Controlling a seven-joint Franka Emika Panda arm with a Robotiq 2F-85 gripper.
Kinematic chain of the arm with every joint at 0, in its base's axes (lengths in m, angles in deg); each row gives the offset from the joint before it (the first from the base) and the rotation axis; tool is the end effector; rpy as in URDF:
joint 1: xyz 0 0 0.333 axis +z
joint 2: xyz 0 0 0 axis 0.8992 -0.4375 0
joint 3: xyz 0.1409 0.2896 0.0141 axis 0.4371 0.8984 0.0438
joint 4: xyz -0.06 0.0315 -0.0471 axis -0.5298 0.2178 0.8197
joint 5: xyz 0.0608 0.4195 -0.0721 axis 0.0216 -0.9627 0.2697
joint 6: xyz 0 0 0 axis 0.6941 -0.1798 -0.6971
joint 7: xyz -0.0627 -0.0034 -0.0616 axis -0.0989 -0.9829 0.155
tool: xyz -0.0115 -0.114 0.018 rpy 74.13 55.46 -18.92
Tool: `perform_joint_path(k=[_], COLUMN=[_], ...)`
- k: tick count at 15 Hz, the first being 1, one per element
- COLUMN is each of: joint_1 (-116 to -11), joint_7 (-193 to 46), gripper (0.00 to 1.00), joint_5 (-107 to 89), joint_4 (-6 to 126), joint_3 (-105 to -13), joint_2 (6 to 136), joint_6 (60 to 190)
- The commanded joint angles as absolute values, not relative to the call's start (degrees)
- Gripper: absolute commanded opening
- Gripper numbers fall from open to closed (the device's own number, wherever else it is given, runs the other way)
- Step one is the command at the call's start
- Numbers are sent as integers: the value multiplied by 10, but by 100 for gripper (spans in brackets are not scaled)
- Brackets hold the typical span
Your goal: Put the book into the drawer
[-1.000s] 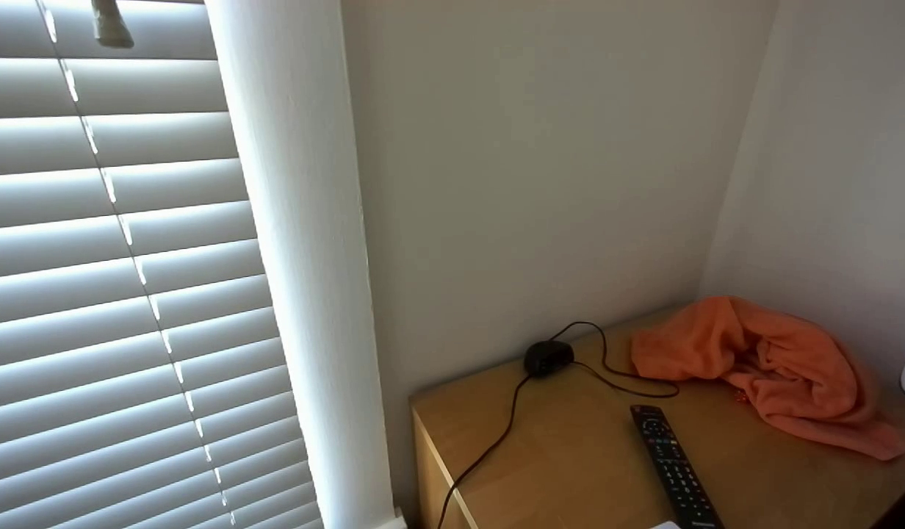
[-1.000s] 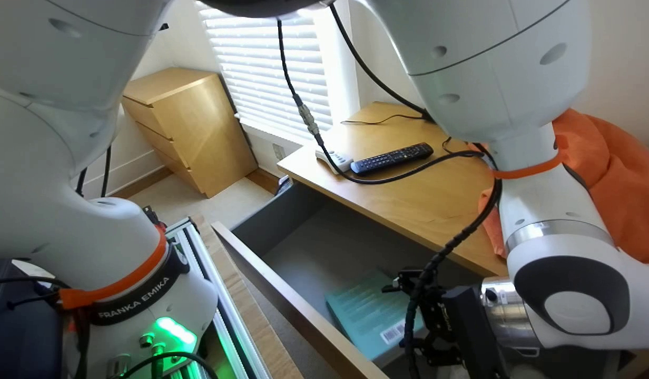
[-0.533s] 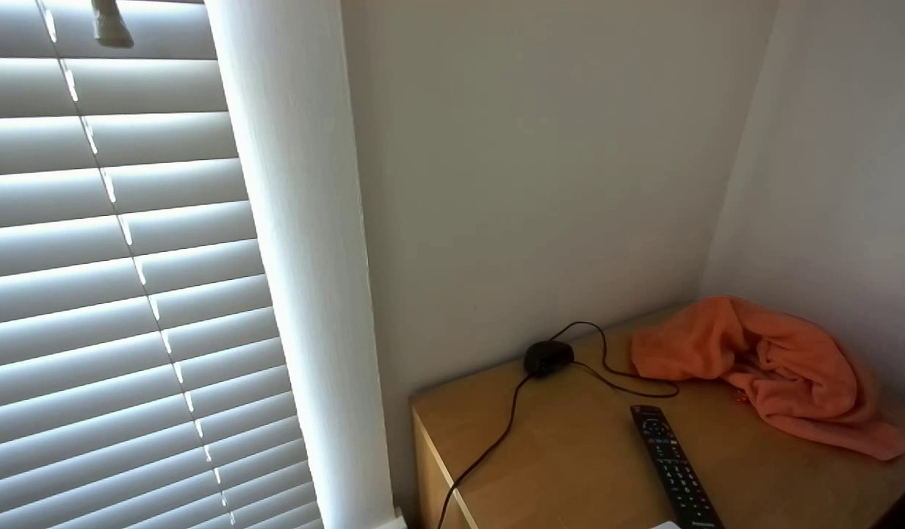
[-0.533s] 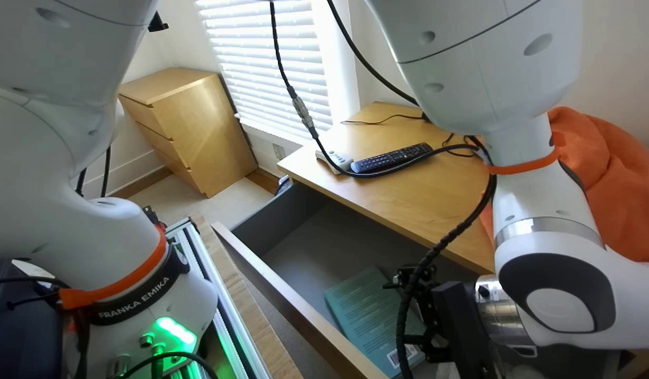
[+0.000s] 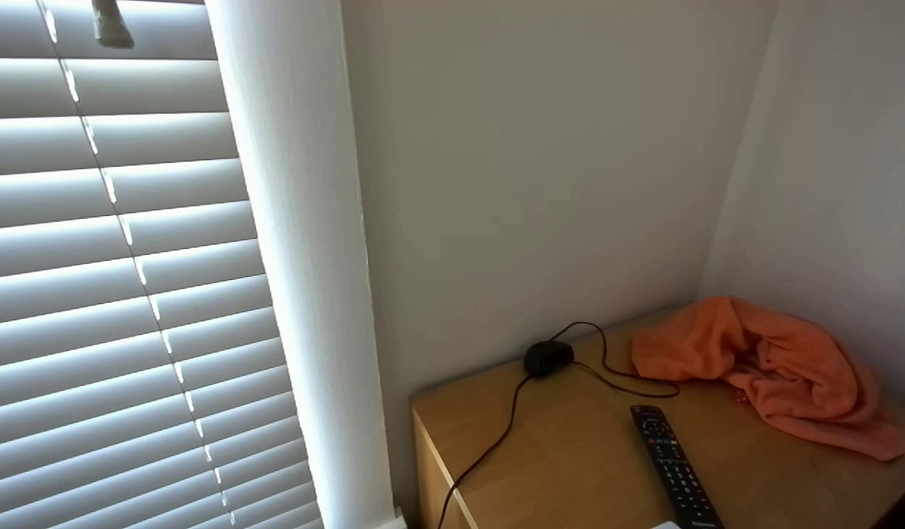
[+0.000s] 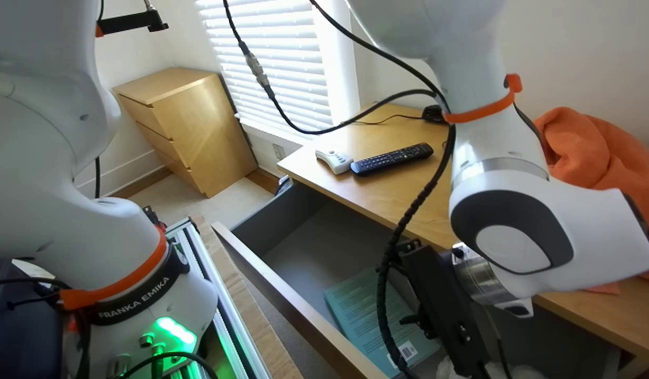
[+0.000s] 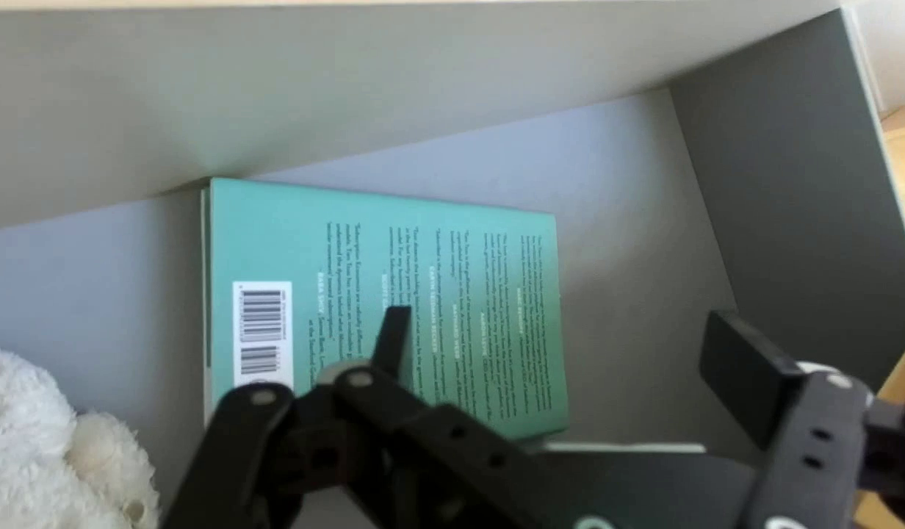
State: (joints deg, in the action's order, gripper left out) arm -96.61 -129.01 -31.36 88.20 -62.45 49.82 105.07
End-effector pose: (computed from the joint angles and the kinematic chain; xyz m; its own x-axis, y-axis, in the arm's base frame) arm 0.3785 -0.3001 0.0338 0.9170 0.0550 -0.3951 -0.1928 -0.8058 -0.5599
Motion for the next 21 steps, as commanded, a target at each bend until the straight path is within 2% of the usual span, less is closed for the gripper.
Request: perform_joint_path(k=[1,12,21], joint_1=[-938,-825,-780], joint_7=[-1289,-1149,-1054], gripper=[100,100,100], joint_5=[-312,-192,-114], joint_4=[994,1135,1169], joint_3=[-633,-662,-661], joint_2=[616,875,982], joint_6=[1122,1166,1164])
